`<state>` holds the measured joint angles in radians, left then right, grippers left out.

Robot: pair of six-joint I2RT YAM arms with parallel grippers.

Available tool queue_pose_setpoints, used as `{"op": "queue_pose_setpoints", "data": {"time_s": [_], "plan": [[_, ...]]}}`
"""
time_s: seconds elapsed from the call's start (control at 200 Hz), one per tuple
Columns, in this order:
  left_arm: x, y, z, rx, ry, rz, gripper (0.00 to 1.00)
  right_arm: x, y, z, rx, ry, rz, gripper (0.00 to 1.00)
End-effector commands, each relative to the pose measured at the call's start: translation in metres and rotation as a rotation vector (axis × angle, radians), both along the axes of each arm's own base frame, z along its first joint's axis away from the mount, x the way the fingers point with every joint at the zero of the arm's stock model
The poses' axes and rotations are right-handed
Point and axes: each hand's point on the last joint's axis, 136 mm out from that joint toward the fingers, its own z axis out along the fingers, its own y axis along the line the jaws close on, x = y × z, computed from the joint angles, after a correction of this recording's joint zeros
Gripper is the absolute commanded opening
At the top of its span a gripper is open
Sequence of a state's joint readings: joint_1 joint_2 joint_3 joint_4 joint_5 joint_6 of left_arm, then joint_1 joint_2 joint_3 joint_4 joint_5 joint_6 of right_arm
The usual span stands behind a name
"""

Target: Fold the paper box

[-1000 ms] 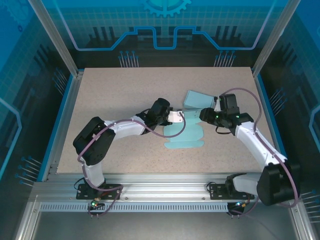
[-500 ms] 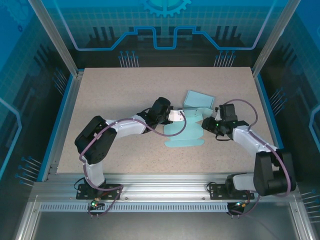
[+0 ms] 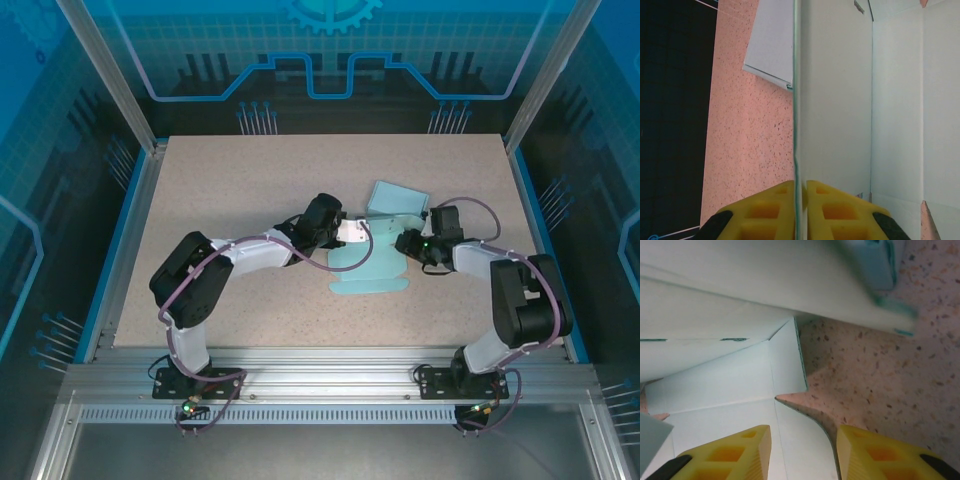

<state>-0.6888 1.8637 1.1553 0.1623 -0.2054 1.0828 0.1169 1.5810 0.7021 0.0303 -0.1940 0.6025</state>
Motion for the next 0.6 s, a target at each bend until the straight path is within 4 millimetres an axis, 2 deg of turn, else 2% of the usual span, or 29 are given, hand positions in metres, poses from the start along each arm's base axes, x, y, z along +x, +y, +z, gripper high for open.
{"op": "queue_pose_setpoints", "data": {"time_s": [0.0, 0.085, 0.17, 0.3, 0.385, 0.495, 0.595], "plan": [[-0.01, 0.011, -0.026, 0.073, 0.091, -0.01, 0.13, 0.026, 0.01, 0.014, 0.026, -0.098, 0.026, 0.4], [-0.009, 0.011, -0.026, 0.073, 0.094, -0.011, 0.13, 0.03, 0.013, 0.009, 0.025, -0.095, 0.034, 0.39], [-0.011, 0.01, -0.024, 0.067, 0.097, -0.018, 0.13, 0.034, 0.016, 0.005, 0.026, -0.096, 0.043, 0.33], [-0.013, 0.009, -0.021, 0.054, 0.105, -0.026, 0.13, 0.036, 0.019, 0.006, 0.017, -0.126, 0.058, 0.32], [-0.013, 0.009, -0.018, 0.048, 0.106, -0.028, 0.13, 0.036, 0.018, 0.007, 0.004, -0.145, 0.059, 0.28], [-0.013, 0.008, -0.016, 0.039, 0.109, -0.027, 0.13, 0.038, 0.017, 0.006, -0.011, -0.148, 0.064, 0.14], [-0.013, 0.01, -0.015, 0.034, 0.11, -0.014, 0.25, 0.037, 0.018, 0.004, -0.021, -0.139, 0.076, 0.02]]}}
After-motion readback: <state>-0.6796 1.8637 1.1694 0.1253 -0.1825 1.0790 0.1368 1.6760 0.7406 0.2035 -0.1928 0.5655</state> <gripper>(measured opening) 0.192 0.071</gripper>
